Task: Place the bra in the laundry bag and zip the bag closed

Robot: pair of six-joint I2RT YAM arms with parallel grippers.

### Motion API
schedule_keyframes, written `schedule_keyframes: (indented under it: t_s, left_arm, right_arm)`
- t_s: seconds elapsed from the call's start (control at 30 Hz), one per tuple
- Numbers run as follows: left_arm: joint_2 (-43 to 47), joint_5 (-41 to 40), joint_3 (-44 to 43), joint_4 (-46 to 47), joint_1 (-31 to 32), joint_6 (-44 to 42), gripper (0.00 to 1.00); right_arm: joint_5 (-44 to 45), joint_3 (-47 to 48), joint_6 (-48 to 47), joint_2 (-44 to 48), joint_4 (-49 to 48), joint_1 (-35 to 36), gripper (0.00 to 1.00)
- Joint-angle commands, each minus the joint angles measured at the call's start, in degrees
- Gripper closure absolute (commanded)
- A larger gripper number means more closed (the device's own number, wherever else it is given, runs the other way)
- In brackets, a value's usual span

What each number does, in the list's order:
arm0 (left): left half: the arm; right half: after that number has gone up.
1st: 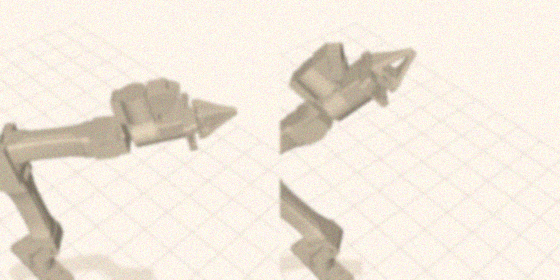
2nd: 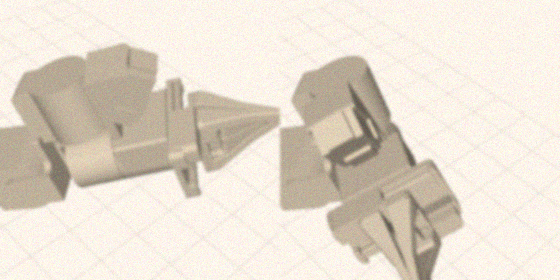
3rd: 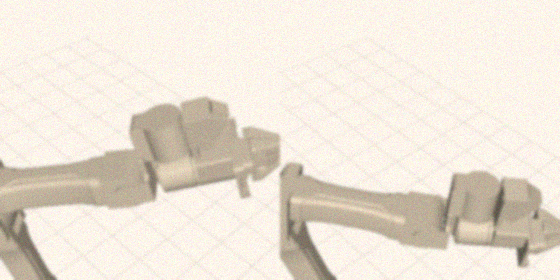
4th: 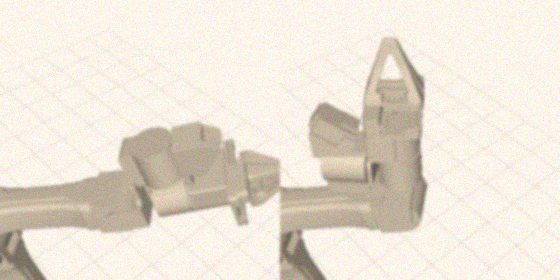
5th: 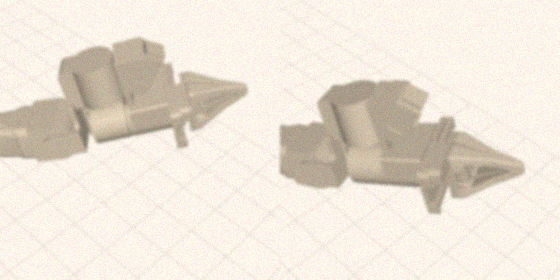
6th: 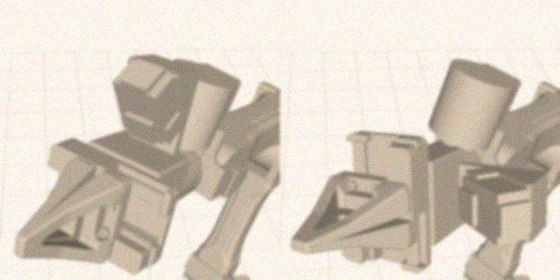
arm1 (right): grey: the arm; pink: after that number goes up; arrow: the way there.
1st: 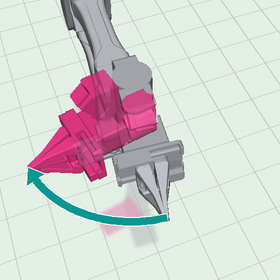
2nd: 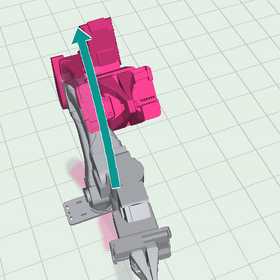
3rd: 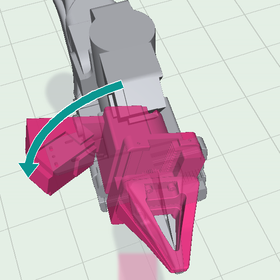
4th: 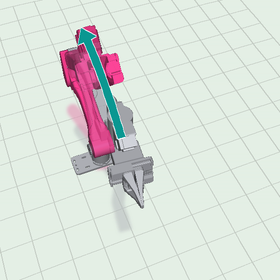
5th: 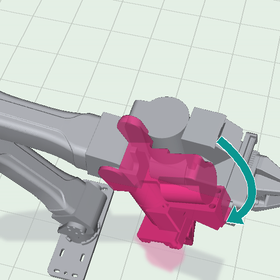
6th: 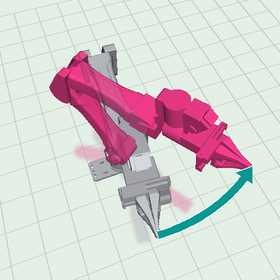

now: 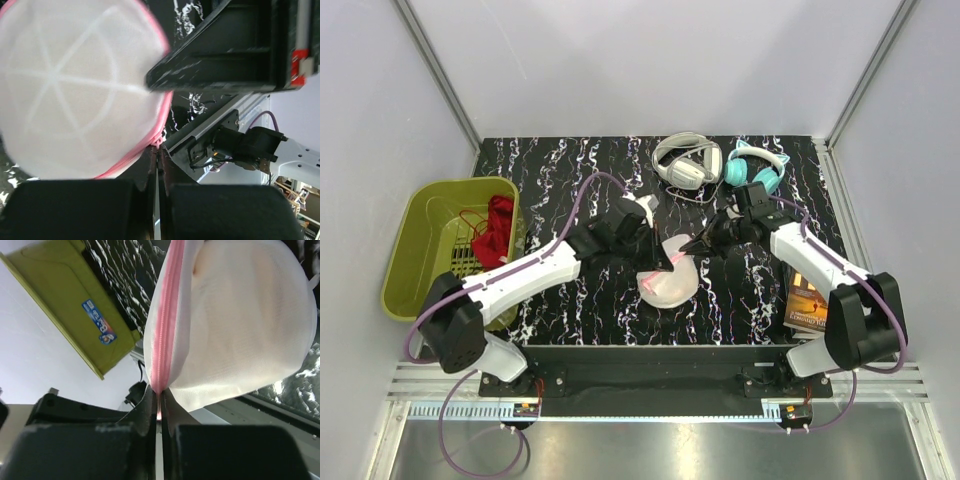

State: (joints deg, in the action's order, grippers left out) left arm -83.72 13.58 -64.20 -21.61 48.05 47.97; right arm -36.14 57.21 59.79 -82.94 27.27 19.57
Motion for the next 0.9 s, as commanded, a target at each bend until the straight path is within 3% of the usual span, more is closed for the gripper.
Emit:
schedule_keyframes:
  t_s: [0.0,0.17,0.33,0.37,0.4,0.47,0.5,0.53,0.57,0.67,0.8,0.87]
  left_arm:
    - [5.92,-1.98,4.50,-4.05,-3.48,-1.73,1.00]
    - [9.80,-2.42,10.58,-7.48,-9.02,-3.31,1.00]
    - [11.74,-4.79,9.54,-10.90,-9.73,-5.95,0.98]
    - [12.26,-5.84,8.49,-11.44,-9.65,-6.48,0.91]
    - [13.75,-6.20,8.05,-12.14,-9.56,-7.52,0.74]
    - [15.69,-7.60,6.73,-12.76,-8.34,-8.06,0.60]
    - [17.26,-8.39,6.29,-12.85,-7.37,-8.24,0.55]
    - [17.97,-9.18,5.85,-12.93,-6.23,-7.98,0.37]
    - [18.50,-10.76,4.98,-12.85,-3.17,-7.45,0.34]
    - [19.73,-16.03,5.40,-8.91,5.69,-4.03,0.31]
    - [24.47,-20.35,13.73,8.09,14.34,-1.91,0.28]
    - [31.90,-22.10,22.69,15.94,16.80,-2.17,0.27]
  right_arm:
    - [-3.48,0.18,-5.64,-1.96,-2.75,-4.71,1.00]
    - [-8.24,3.08,-10.21,-5.74,-3.27,-5.86,1.00]
    - [-9.56,3.79,-12.06,-5.49,-3.10,-6.04,1.00]
    - [-9.04,3.52,-12.94,-4.87,-2.23,-6.04,0.91]
    - [-7.30,3.35,-14.08,-3.21,-0.74,-6.04,0.67]
    - [-3.87,3.35,-18.63,-1.54,6.00,-5.43,0.46]
    - [1.46,3.43,-20.22,-0.66,8.83,-4.12,0.23]
    - [4.99,3.52,-21.80,1.79,11.81,-3.32,0.15]
    - [8.68,3.00,-23.47,3.47,15.24,-2.01,0.01]
    - [21.87,-0.51,-22.44,10.67,15.98,4.84,0.00]
    - [20.77,-9.02,-18.05,22.33,8.44,10.57,0.00]
    - [18.32,-15.79,-15.50,27.89,3.34,11.19,0.00]
